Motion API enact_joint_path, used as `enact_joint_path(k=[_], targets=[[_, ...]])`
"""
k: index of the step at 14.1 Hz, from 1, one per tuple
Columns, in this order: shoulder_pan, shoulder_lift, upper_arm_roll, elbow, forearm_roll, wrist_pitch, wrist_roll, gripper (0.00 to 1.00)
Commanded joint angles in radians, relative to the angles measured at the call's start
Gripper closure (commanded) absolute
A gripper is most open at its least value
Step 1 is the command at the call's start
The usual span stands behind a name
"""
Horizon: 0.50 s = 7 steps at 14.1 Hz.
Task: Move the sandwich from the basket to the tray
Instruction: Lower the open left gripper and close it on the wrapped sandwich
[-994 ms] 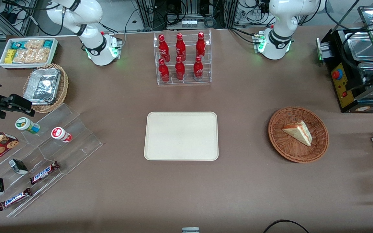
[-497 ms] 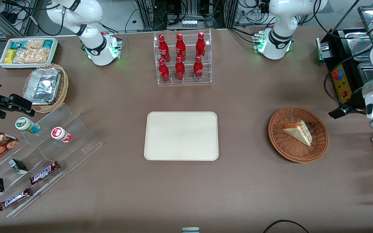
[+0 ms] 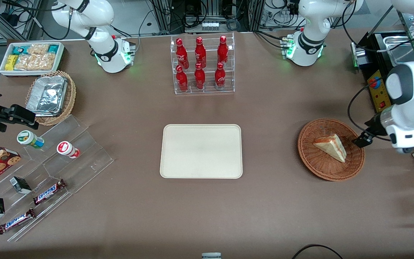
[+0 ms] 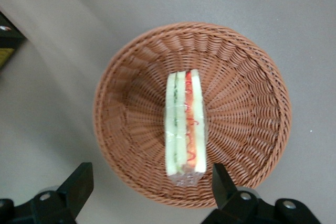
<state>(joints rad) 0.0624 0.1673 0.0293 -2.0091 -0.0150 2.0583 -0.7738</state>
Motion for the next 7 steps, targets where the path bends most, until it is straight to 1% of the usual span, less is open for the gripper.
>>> enact_joint_path(k=[1, 3, 5, 7], targets=[[-0.027, 0.032, 0.003, -0.019, -0.036, 0.075, -0.062, 0.00], [-0.033, 0.041, 0.003, -0.055, -0.040, 0.126, -0.084, 0.00], [-0.038, 0.080, 0.003, -0.059, -0.054, 0.150, -0.084, 0.00], [-0.038, 0.092, 0.003, -0.079, -0.056, 0.196, -0.085, 0.00]])
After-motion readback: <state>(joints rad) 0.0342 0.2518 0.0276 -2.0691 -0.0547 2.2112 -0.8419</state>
